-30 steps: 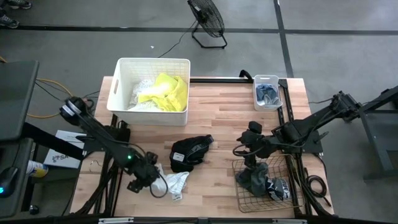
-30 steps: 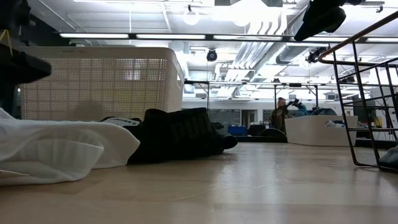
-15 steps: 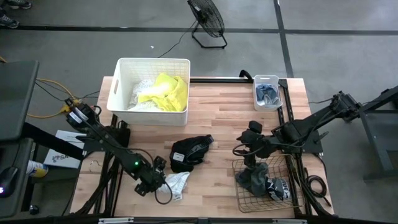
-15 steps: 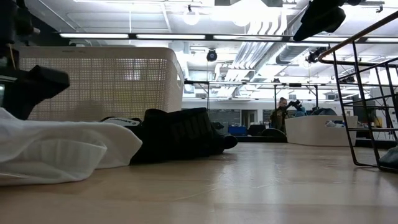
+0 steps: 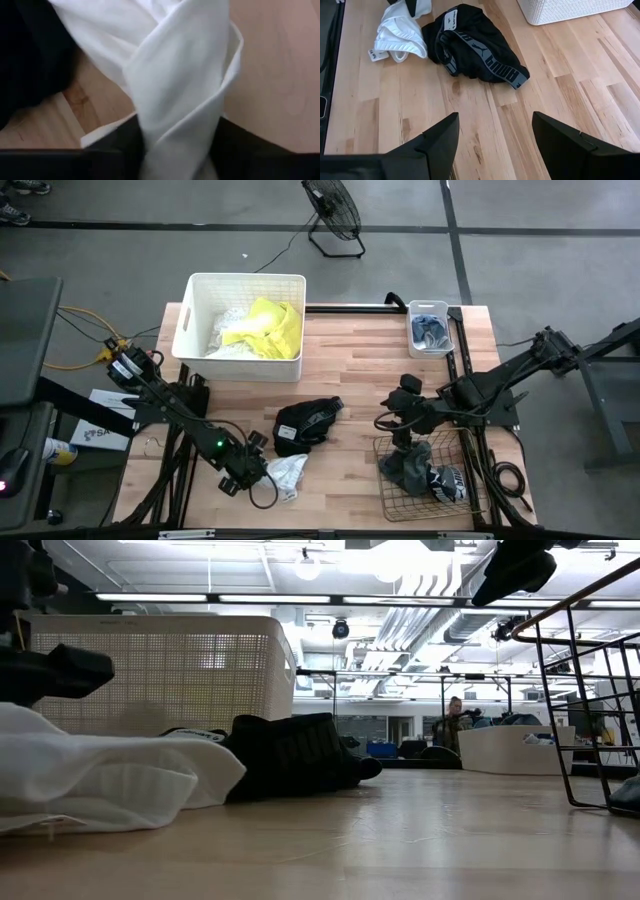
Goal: Pick & Place Cloths
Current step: Put the white underwear into the wire basket
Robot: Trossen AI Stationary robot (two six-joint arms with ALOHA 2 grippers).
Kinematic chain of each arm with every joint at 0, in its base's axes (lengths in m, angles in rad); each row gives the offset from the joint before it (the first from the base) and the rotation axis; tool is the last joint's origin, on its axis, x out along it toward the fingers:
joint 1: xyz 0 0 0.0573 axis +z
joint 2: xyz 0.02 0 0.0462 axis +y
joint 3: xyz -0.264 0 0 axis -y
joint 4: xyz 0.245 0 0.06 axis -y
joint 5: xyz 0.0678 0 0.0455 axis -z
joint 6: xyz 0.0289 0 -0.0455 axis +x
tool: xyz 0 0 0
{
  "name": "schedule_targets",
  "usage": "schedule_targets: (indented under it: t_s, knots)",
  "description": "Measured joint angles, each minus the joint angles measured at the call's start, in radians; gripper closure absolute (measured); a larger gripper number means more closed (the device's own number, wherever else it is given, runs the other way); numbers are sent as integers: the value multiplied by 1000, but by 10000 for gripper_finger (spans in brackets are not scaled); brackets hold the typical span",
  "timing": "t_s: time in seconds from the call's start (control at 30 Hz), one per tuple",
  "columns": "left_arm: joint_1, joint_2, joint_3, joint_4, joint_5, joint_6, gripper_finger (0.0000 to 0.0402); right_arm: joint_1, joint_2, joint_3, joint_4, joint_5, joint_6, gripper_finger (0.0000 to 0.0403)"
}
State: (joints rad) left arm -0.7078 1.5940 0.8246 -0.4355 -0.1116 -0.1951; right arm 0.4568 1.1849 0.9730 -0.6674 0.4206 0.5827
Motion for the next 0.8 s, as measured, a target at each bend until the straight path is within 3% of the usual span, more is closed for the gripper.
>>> schedule_targets:
  t_s: [0.23,0.5,0.8]
  knots:
    - [1,0,0,-1,34,-87,381,0,0,0,0,0,0,160]
    - [1,3,41,-62,64,-124,382,0,0,0,0,0,0,160]
    - [1,3,219,-267,145,-118,382,0,0,0,0,0,0,160]
